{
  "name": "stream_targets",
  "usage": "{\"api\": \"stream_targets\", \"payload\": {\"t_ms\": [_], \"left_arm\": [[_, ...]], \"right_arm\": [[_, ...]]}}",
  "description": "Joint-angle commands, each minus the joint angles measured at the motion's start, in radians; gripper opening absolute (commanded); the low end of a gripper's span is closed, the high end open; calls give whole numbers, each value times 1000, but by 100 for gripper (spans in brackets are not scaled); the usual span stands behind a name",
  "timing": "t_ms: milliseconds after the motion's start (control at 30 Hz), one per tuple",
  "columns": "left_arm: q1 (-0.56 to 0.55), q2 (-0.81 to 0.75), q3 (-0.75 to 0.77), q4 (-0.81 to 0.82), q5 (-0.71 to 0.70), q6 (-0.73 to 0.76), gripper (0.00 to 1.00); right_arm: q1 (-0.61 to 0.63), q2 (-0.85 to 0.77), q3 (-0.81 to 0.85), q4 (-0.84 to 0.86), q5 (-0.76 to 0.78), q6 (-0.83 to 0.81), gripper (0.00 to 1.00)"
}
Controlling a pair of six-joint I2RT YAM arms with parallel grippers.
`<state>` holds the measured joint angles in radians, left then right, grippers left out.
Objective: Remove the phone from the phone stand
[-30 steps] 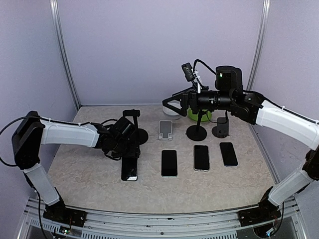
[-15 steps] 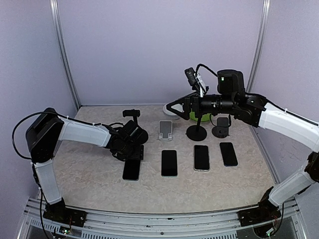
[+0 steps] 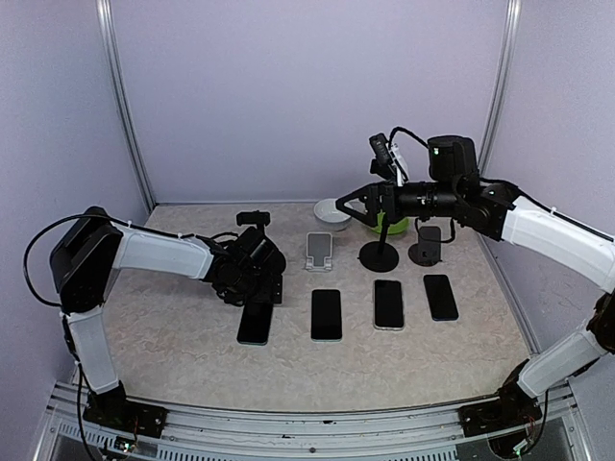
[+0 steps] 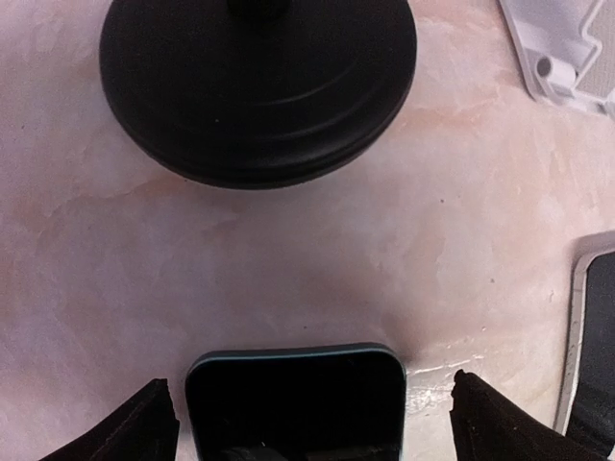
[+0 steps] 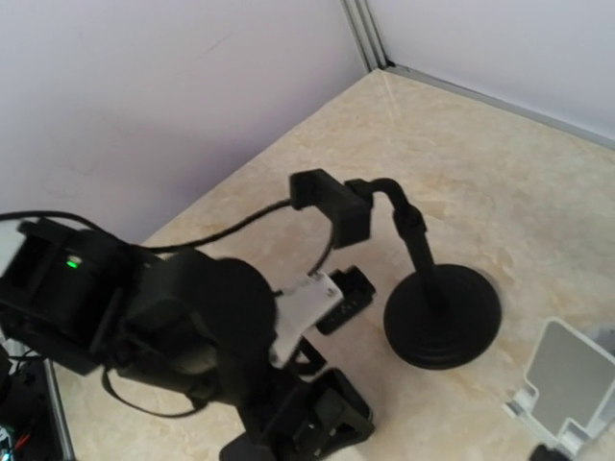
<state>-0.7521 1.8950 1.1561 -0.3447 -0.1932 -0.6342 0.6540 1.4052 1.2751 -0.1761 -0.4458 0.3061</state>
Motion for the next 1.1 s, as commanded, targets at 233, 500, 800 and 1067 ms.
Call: {"api": "stream_targets", "payload": {"t_ms": [233,500,800,1067], "left_arm": [[11,-201,-50,-36,-7,-4,99],[85,-399,-184,-47,28,-28,99],[280,-708,-253,-92,116,-22,99],[390,-866,-223,-97,190,17,99]], "right_arm": [[-98,-88,-72,-21,-125,19,100],[-148,-146,-149,-73,-121,29,100],[-244,-249,-280,-111,-78,62,100],[-363,-376,-446,-73,-68,119,100]]}}
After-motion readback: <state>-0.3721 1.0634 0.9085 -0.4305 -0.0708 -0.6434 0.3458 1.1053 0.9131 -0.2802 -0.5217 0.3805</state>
